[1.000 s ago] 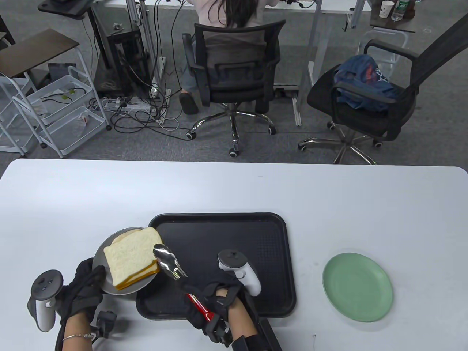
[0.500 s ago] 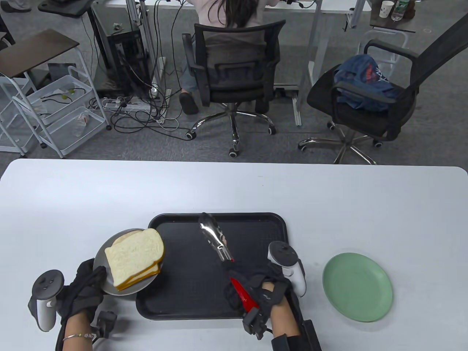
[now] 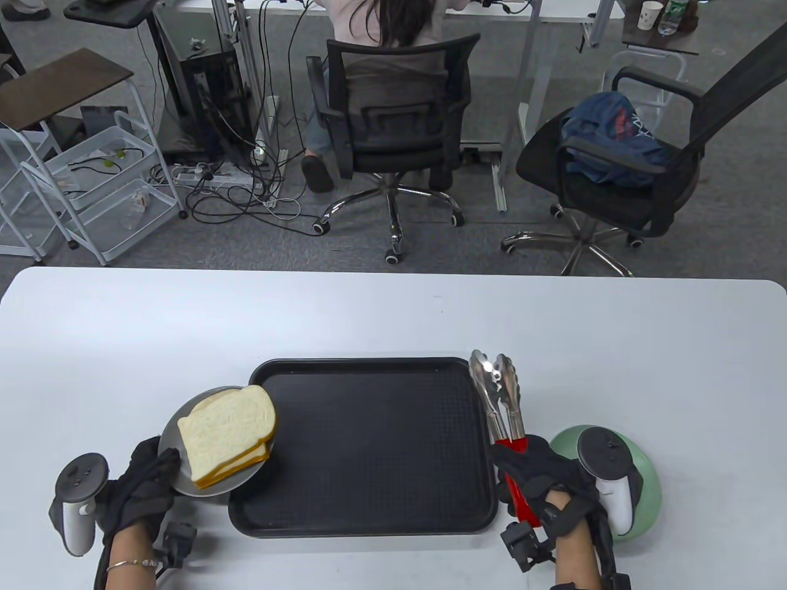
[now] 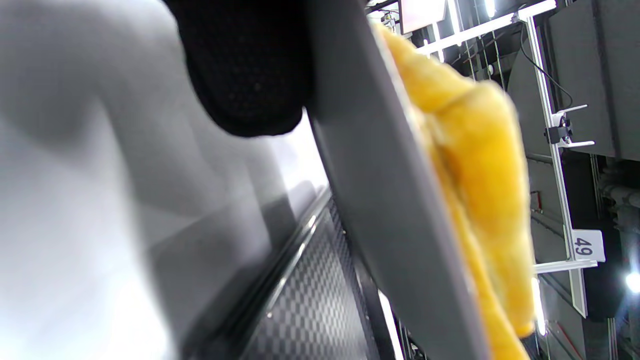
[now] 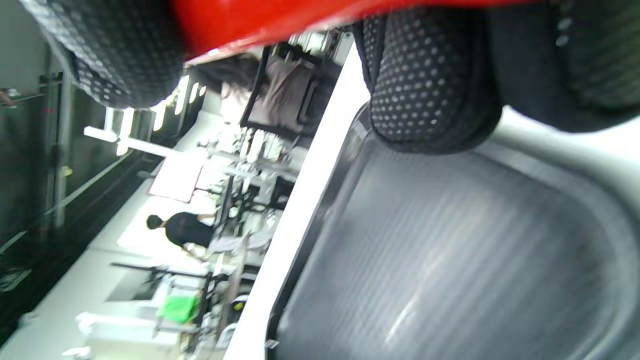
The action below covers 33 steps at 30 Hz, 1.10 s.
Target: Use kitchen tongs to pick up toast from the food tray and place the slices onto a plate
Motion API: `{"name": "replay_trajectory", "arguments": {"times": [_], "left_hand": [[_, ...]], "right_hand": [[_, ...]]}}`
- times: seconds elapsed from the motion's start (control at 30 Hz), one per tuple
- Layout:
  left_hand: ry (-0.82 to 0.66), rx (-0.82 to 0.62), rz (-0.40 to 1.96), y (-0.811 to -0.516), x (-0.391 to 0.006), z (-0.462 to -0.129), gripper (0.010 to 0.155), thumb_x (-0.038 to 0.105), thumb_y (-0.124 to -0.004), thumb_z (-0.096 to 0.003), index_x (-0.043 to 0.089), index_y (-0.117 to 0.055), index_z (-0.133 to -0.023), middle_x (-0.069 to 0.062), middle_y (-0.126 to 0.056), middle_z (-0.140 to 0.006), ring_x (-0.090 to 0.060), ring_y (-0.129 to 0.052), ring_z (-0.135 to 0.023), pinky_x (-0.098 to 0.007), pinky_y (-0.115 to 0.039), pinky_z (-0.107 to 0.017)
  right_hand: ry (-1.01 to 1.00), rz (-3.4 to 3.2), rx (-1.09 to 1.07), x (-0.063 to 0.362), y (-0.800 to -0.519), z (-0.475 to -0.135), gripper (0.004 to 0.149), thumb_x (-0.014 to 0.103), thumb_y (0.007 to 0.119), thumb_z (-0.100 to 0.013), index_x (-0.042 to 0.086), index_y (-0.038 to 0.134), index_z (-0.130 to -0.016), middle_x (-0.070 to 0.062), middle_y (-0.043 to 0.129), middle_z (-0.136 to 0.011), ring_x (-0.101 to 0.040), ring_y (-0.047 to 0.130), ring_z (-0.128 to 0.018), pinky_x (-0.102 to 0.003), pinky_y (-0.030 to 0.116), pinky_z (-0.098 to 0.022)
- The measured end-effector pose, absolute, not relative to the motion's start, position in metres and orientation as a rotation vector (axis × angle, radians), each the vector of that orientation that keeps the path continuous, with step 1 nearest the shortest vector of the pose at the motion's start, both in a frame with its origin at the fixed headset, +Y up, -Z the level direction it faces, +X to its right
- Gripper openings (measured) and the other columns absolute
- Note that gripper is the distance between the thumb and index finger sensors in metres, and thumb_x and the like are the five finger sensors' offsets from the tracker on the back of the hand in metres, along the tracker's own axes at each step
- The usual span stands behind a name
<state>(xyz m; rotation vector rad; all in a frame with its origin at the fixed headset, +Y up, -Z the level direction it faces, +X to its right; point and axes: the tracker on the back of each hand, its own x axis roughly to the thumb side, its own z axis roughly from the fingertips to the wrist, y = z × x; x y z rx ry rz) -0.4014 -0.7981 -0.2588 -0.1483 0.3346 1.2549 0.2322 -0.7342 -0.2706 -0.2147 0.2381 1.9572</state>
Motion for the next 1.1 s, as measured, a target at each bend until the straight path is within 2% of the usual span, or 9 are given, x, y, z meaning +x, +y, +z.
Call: {"name": "replay_trajectory", "arguments": {"times": [0.17, 0.4, 0.8, 1.1], "left_hand": [[0.331, -0.145, 1.260, -0.797, -0.401, -0.259, 0.056, 0.022, -0.059, -0.0716, -0.002, -0.036, -0.117, -0.020, -0.075, -0.101, -0.020, -0.103, -0.063, -0.017, -0.099, -0.044], [0.334, -0.139, 1.238, -0.796, -0.402, -0.260, 0.056, 0.022, -0.059, -0.0714, -0.002, -0.037, -0.116, -0.021, -0.075, -0.101, -0.021, -0.103, -0.063, -0.018, -0.099, -0.043], [0.329, -0.129, 1.226, -0.796, -0.403, -0.261, 0.056, 0.022, -0.059, -0.0714, -0.002, -0.037, -0.116, -0.021, -0.075, -0.101, -0.021, -0.103, -0.062, -0.018, -0.099, -0.043], [0.340, -0.130, 1.215, -0.797, -0.403, -0.261, 0.056, 0.022, -0.059, -0.0714, -0.002, -0.037, -0.116, -0.021, -0.075, -0.101, -0.021, -0.103, -0.062, -0.018, -0.099, -0.043]], "right_hand": [[0.170, 2.090, -0.350, 0.267, -0.744, -0.264, 0.094, 0.055, 0.088, -0.035, -0.015, 0.052, -0.086, -0.042, 0.079, -0.071, -0.047, 0.091, -0.043, -0.057, 0.080, -0.025], [0.146, 2.261, -0.505, 0.296, -0.762, -0.260, 0.093, 0.054, 0.089, -0.034, -0.015, 0.054, -0.086, -0.043, 0.078, -0.071, -0.049, 0.088, -0.043, -0.058, 0.078, -0.025], [0.202, 2.606, -0.741, 0.309, -0.777, -0.264, 0.091, 0.056, 0.087, -0.034, -0.011, 0.057, -0.088, -0.041, 0.073, -0.077, -0.050, 0.081, -0.049, -0.059, 0.073, -0.030], [0.357, 2.735, -0.831, 0.306, -0.786, -0.268, 0.091, 0.057, 0.085, -0.034, -0.010, 0.059, -0.089, -0.044, 0.060, -0.085, -0.055, 0.070, -0.060, -0.053, 0.069, -0.034]]}}
